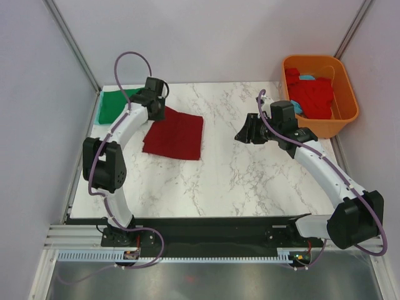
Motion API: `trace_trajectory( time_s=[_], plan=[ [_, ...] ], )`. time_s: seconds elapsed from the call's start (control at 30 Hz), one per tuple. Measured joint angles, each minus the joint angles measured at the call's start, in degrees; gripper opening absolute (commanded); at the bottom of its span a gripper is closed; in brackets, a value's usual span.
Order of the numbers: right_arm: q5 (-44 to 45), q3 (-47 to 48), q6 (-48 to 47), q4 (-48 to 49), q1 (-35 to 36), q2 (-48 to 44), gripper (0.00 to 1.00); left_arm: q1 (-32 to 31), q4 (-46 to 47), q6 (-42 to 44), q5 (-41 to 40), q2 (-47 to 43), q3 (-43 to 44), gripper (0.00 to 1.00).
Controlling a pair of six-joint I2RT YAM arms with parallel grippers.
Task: Fold and stack the t-shirts
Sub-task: Neatly place the folded tshirt to the corner
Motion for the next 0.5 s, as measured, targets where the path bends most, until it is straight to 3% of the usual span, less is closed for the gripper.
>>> trace_trajectory(
  time_s=[0.2,0.5],
  plan=[
    [0.0,0.0,-0.1,0.4,0.0,1.0,0.51,5.1,0.3,4.9,-1.3,1.0,10.8,0.02],
    [0.1,0.4,-0.7,0.9,0.0,5.0,0.51,10.0,0.0,11.5,-2.2,6.2,18.6,0.02]
  ],
)
